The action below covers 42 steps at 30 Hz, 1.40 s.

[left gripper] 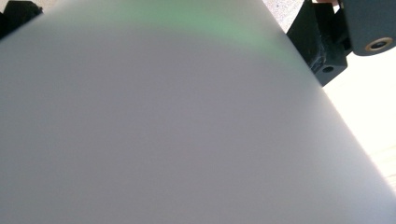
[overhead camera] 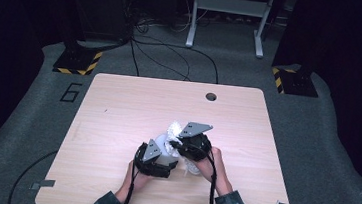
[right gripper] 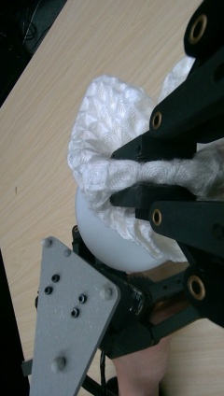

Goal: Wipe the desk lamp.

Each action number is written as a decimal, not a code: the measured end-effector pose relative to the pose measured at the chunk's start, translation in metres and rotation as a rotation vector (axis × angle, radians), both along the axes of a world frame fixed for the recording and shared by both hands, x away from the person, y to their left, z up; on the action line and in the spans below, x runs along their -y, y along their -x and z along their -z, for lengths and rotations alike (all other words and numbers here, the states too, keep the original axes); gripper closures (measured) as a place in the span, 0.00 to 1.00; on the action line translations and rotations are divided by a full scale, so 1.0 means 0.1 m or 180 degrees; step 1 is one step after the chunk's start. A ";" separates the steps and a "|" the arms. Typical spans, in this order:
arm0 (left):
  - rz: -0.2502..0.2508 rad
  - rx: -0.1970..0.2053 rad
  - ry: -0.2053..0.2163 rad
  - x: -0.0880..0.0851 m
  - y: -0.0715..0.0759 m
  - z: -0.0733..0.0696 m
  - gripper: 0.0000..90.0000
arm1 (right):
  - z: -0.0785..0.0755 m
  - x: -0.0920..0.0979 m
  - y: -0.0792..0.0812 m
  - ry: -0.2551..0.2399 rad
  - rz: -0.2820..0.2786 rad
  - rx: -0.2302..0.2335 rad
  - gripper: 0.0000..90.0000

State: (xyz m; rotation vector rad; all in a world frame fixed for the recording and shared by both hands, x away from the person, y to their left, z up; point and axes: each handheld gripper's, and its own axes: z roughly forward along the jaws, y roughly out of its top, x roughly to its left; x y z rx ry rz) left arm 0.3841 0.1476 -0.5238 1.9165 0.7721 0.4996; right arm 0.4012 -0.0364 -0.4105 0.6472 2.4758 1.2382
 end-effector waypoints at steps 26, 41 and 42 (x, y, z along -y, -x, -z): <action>0.0024 -0.0029 -0.0020 0.00 0.00 -0.01 0.08 | -0.02 -0.29 -0.21 0.0147 0.0066 0.0104 0.91; 0.0029 0.0003 -0.0039 -0.01 -0.01 -0.01 0.08 | 0.00 -0.27 -0.07 0.0073 -0.0154 -0.0002 0.91; 0.0032 0.0002 -0.0042 -0.01 -0.01 -0.01 0.08 | 0.00 -0.26 -0.06 0.0057 -0.0160 -0.0009 0.91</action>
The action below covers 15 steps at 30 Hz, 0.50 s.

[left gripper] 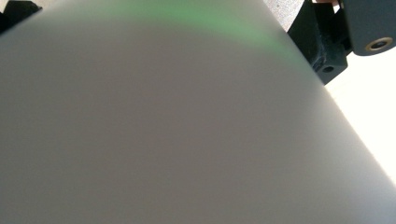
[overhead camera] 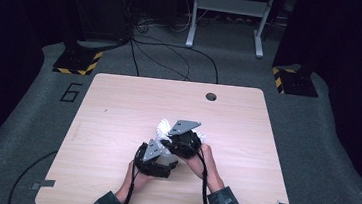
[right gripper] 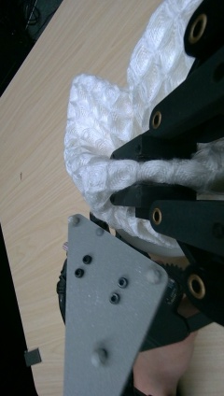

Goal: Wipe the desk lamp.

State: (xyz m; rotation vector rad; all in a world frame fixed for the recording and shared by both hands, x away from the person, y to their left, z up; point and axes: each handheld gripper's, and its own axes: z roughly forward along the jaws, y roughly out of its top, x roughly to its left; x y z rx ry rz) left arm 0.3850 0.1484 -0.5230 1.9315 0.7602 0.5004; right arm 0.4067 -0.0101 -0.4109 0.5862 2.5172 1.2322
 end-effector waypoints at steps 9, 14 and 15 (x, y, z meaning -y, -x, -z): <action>0.0008 -0.0011 -0.0002 0.00 0.00 0.00 0.08 | 0.01 0.09 0.09 -0.0113 0.0043 -0.0053 0.91; 0.0008 -0.0031 0.0017 0.01 0.01 0.00 0.08 | 0.02 0.15 0.12 -0.0146 0.0068 -0.0007 0.91; 0.0012 -0.0032 0.0011 0.00 0.01 0.00 0.08 | 0.02 0.17 0.14 -0.0166 0.0090 -0.0008 0.91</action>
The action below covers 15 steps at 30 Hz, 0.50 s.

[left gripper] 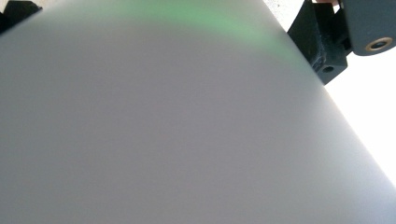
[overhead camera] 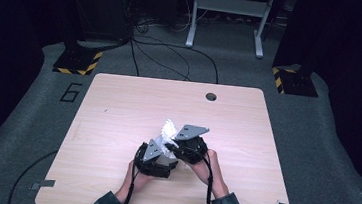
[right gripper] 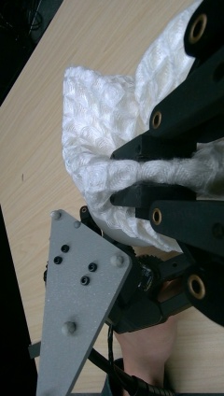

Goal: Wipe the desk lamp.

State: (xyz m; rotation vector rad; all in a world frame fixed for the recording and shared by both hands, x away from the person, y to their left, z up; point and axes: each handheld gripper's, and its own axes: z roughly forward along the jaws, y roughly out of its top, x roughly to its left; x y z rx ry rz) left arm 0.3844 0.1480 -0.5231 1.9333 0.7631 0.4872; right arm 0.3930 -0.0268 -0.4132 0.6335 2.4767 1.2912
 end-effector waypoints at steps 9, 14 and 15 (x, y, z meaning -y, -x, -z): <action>-0.0013 0.0006 0.0015 0.00 0.00 0.00 0.08 | 0.03 0.14 0.05 -0.0093 0.0096 0.0031 0.91; -0.0011 0.0006 0.0015 0.00 0.00 0.00 0.08 | 0.06 0.22 0.09 -0.0179 0.0157 0.0043 0.91; -0.0011 0.0006 0.0014 0.00 0.00 0.00 0.08 | 0.06 0.23 0.10 -0.0197 0.0169 0.0048 0.91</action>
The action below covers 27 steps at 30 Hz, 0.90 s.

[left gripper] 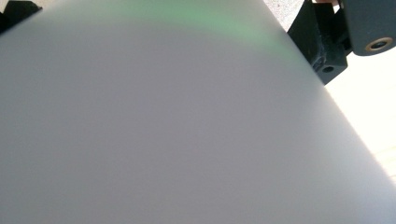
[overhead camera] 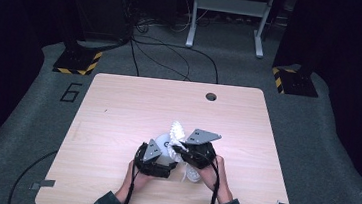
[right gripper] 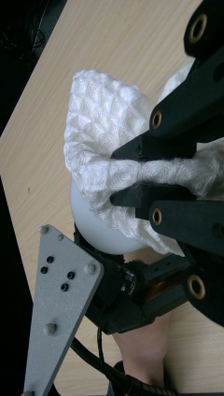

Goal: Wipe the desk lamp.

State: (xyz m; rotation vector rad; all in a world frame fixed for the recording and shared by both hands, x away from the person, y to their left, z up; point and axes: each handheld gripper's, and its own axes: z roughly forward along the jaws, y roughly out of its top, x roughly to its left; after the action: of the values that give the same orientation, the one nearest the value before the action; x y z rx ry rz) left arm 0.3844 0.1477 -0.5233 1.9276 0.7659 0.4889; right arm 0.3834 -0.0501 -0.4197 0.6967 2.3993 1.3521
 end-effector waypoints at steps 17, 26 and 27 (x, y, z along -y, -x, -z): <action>-0.0006 -0.0012 0.0000 0.01 0.00 0.00 0.08 | 0.39 0.17 0.13 0.0047 0.0251 -0.0183 0.91; 0.0011 -0.0011 -0.0029 0.01 0.00 0.00 0.08 | 0.44 0.15 0.21 -0.0082 0.0257 -0.0152 0.91; 0.0002 -0.0016 0.0011 0.01 0.00 0.00 0.08 | 0.44 0.14 0.22 -0.0084 0.0242 -0.0157 0.91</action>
State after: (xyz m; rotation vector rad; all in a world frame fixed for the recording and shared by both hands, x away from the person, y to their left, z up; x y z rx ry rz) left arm 0.3840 0.1463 -0.5235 1.9264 0.7688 0.4823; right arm 0.3611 -0.0643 -0.4633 0.8290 2.3709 1.3534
